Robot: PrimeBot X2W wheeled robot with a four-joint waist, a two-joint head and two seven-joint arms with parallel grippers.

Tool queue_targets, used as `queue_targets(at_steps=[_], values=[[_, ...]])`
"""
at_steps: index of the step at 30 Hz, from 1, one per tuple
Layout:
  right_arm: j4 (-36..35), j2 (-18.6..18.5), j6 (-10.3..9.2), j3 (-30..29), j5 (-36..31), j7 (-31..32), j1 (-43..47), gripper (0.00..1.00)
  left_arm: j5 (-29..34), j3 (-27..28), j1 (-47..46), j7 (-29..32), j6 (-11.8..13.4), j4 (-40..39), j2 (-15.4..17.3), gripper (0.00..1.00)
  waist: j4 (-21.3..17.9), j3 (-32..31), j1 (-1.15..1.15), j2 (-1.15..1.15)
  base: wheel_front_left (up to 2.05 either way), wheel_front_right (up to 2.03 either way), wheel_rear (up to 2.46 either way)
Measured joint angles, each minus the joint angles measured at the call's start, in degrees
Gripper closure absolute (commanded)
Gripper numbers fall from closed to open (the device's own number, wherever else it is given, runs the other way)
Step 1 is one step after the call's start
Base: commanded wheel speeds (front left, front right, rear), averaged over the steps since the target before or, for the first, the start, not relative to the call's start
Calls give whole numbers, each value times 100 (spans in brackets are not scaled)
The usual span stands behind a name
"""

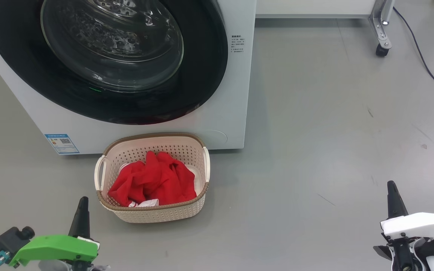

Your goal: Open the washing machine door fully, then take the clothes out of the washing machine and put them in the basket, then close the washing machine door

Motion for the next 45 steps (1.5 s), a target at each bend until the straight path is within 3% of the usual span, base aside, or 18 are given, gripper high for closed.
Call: queue_targets(at_steps=[39,45], values=[[327,15,215,-401,3066,755,-355,100,-2592,561,-17,742,-1,-158,23,100,-16,-162,0,0,0,0,0],[345,15,249,-427,3179,784,-357,100,-2761,575,-20,756,-1,-162,24,100,-16,-166,0,0,0,0,0]])
